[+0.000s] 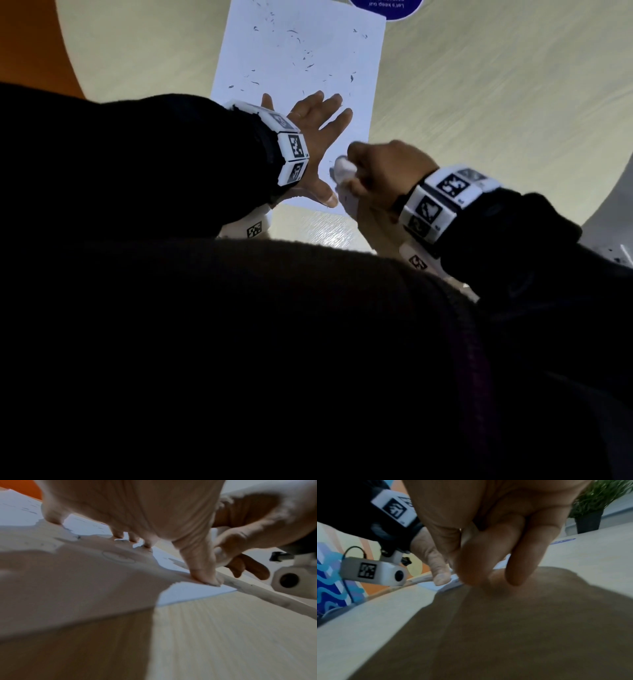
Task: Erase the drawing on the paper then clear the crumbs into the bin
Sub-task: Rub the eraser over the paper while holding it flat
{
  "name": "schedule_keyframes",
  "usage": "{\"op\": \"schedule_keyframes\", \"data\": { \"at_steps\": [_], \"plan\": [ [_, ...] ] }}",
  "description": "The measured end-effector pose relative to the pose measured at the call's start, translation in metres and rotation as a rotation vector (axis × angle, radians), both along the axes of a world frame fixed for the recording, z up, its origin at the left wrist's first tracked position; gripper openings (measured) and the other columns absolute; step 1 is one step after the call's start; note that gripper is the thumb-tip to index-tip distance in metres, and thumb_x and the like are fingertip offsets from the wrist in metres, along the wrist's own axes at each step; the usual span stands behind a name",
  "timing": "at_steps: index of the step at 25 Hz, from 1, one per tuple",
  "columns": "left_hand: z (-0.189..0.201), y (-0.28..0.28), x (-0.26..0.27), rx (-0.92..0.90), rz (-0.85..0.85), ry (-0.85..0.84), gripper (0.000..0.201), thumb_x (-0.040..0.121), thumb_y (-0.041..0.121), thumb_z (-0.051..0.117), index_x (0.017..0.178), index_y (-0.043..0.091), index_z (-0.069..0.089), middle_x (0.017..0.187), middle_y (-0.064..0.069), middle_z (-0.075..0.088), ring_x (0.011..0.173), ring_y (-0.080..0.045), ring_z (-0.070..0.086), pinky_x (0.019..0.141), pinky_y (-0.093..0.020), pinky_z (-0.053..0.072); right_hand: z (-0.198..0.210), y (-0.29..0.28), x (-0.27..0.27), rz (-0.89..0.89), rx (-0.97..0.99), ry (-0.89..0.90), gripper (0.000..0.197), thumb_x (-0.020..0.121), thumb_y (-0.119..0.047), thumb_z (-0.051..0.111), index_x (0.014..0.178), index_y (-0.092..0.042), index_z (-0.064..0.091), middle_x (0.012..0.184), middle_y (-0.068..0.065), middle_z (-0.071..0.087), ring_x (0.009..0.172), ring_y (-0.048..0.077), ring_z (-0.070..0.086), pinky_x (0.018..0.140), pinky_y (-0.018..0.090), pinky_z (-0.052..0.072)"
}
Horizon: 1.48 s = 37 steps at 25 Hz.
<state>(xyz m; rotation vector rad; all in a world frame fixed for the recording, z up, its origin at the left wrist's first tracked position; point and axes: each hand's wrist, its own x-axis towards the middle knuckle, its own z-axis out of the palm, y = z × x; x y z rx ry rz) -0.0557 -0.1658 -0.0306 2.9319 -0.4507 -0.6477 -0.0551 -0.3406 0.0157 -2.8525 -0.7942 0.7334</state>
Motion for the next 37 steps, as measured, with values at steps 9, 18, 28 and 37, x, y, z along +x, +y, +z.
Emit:
{"op": "schedule_keyframes", "data": {
  "at_steps": [9,18,28,37],
  "plan": [
    [-0.001,-0.001,0.001,0.039,-0.004,0.015,0.129,0.058,0.082,0.061,0.152,0.028,-0.012,0.16,0.005,-0.017,0.147,-0.017,-0.013,0.105,-0.072,0.003,0.001,-0.003,-0.008,-0.01,0.006,0.023,0.016,0.087,-0.039,0.051,0.086,-0.027,0.04,0.066,-0.006,0.043,0.069,0.025,0.046,0.062,0.029,0.031],
    [-0.002,-0.001,0.001,0.039,-0.01,0.005,0.129,0.058,0.082,0.06,0.152,0.028,-0.011,0.16,0.004,-0.016,0.147,-0.017,-0.013,0.104,-0.073,0.004,0.001,-0.01,-0.004,-0.02,0.025,0.025,0.016,0.088,-0.041,0.05,0.085,-0.028,0.041,0.069,-0.006,0.048,0.068,0.023,0.047,0.063,0.029,0.034],
    [0.004,-0.002,0.0,0.062,-0.016,0.027,0.129,0.06,0.081,0.06,0.151,0.027,-0.013,0.16,0.004,-0.018,0.147,-0.018,-0.014,0.105,-0.072,0.004,-0.007,-0.01,0.001,0.004,0.01,0.014,0.017,0.088,-0.038,0.052,0.086,-0.026,0.04,0.067,-0.008,0.043,0.072,0.026,0.047,0.065,0.029,0.032],
    [0.002,0.006,0.003,-0.003,0.031,0.016,0.119,0.066,0.077,0.06,0.152,0.031,-0.008,0.16,0.006,-0.013,0.147,-0.016,-0.011,0.109,-0.065,0.004,-0.007,0.0,0.04,-0.115,-0.041,-0.028,0.031,0.09,-0.041,0.052,0.106,-0.014,0.051,0.088,0.004,0.052,0.082,0.024,0.047,0.068,0.03,0.033]
  ]
}}
